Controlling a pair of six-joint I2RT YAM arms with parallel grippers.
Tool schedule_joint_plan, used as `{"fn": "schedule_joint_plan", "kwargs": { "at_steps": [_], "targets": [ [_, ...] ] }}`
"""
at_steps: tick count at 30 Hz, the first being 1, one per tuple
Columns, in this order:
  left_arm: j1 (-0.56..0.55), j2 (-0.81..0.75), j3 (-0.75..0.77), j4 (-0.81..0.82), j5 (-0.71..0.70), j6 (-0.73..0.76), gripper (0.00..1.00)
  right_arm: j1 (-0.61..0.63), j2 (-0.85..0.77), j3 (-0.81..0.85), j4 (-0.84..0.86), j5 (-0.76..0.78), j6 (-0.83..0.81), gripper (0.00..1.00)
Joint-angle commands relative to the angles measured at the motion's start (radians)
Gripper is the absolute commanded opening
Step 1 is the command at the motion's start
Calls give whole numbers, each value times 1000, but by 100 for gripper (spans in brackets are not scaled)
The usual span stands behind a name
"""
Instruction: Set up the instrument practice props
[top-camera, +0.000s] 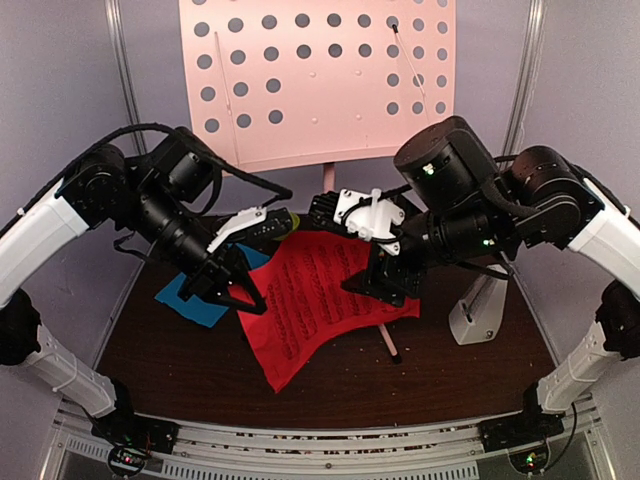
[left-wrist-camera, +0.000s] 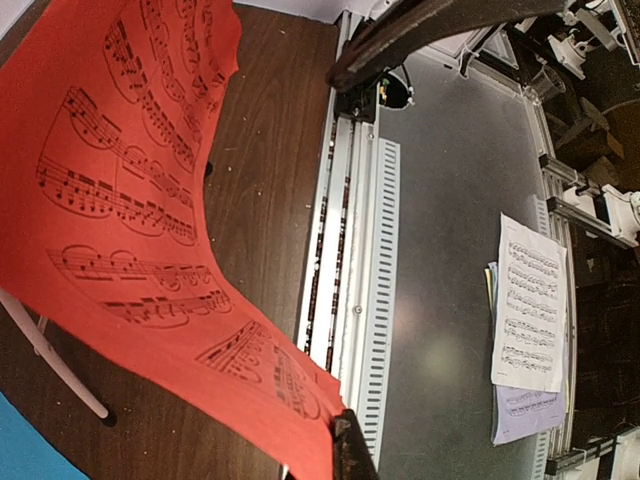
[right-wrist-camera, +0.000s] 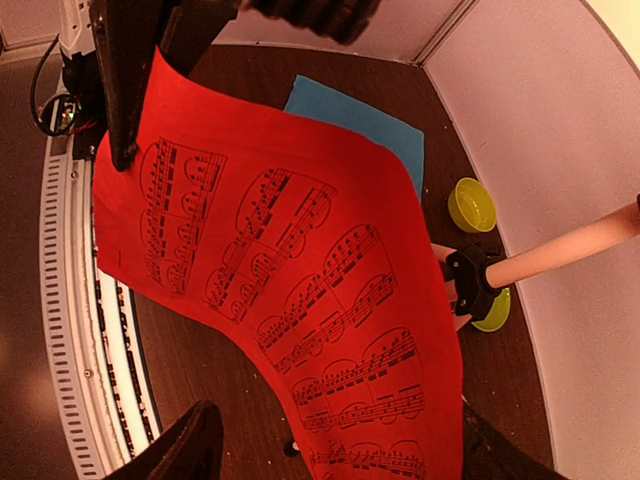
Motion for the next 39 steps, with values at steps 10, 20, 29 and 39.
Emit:
{"fn": "schedule_joint_plan", "kwargs": {
  "at_steps": [10, 20, 29, 39],
  "targets": [
    [1, -4, 28, -21, 9, 19, 0, 7, -169, -183, -29, 236, -47, 98],
    [-18, 17, 73, -34, -29, 15, 0, 56, -9, 37, 6, 256, -159, 100],
    [-25, 18, 92, -46, -58, 19, 0, 83, 101, 111, -17, 255, -204, 80],
    [-28, -4, 75, -46, -94, 55, 0, 85, 108, 82, -2, 267, -199, 34]
  ]
}}
